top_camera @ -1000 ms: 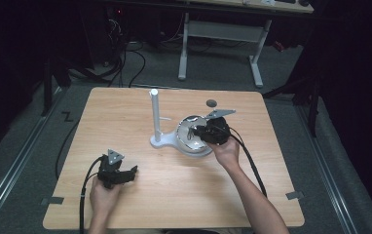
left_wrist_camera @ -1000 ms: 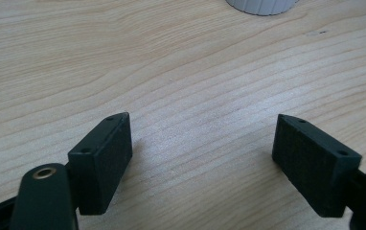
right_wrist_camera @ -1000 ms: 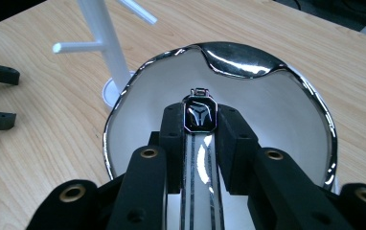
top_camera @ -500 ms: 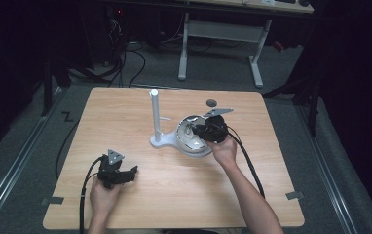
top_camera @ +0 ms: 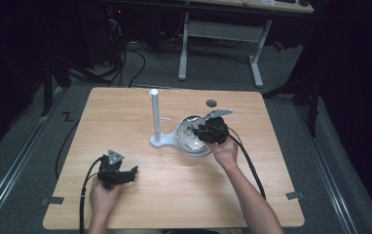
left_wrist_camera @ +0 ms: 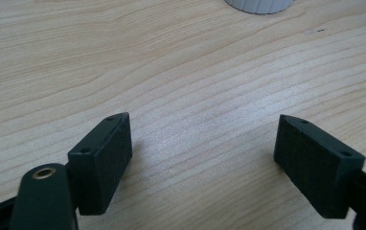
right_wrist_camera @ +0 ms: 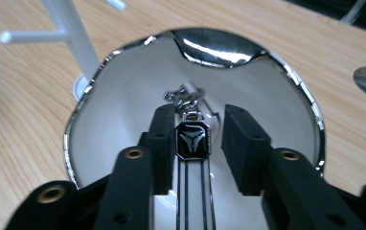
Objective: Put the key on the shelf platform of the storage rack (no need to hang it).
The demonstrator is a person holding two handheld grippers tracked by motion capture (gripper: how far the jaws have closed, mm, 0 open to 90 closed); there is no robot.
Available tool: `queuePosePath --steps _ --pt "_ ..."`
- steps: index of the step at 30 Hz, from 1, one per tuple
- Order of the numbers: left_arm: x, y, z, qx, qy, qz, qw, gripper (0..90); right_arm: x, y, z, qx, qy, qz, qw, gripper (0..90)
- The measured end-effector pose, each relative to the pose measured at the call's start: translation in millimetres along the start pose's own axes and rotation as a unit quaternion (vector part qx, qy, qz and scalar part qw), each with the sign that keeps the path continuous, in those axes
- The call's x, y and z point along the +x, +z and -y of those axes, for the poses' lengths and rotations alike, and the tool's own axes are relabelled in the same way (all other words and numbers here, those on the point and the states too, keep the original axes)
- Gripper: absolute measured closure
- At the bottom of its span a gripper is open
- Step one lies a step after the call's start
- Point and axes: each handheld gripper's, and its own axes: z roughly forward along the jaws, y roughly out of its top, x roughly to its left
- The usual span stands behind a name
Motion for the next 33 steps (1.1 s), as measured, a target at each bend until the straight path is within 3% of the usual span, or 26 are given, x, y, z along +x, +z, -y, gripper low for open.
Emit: queuePosePath --steps 3,7,9,14,19,23,26,33 --pt "0.0 0.0 0.0 0.000 0.000 0.000 1.0000 21.2 -4.4 5.6 0.8 0.004 0.023 -0.008 0.9997 67.5" --pt "0.0 0.0 0.0 0.000 0.000 0.000 1.0000 21.2 -9.6 -0.4 -1.4 -0.012 0.033 0.020 0.9992 57.3" --pt "0.0 0.0 0.0 0.000 0.000 0.000 1.0000 21.2 -12.0 -5.3 -2.4 -0.022 0.039 0.023 0.9987 54.9" --pt "0.1 0.0 0.0 0.000 0.000 0.000 1.0000 21.2 -13.9 -12.6 -0.3 -0.020 0.032 0.031 0.9988 53.5" --pt "0.1 0.0 0.0 0.000 0.001 0.000 1.0000 21.1 -13.2 -27.8 5.3 -0.045 0.041 0.025 0.9978 52.2" --pt "0.0 0.0 0.0 0.000 0.000 0.000 1.0000 21.2 -14.4 -36.9 11.5 -0.032 0.039 0.032 0.9982 51.7" --pt "0.0 0.0 0.0 0.000 0.000 0.000 1.0000 21.1 -16.7 -45.3 16.3 -0.046 0.047 0.036 0.9972 52.5" --pt "-0.1 0.0 0.1 -0.001 -0.001 -0.001 1.0000 21.2 -26.4 -61.7 26.2 -0.042 0.061 0.045 0.9962 52.4"
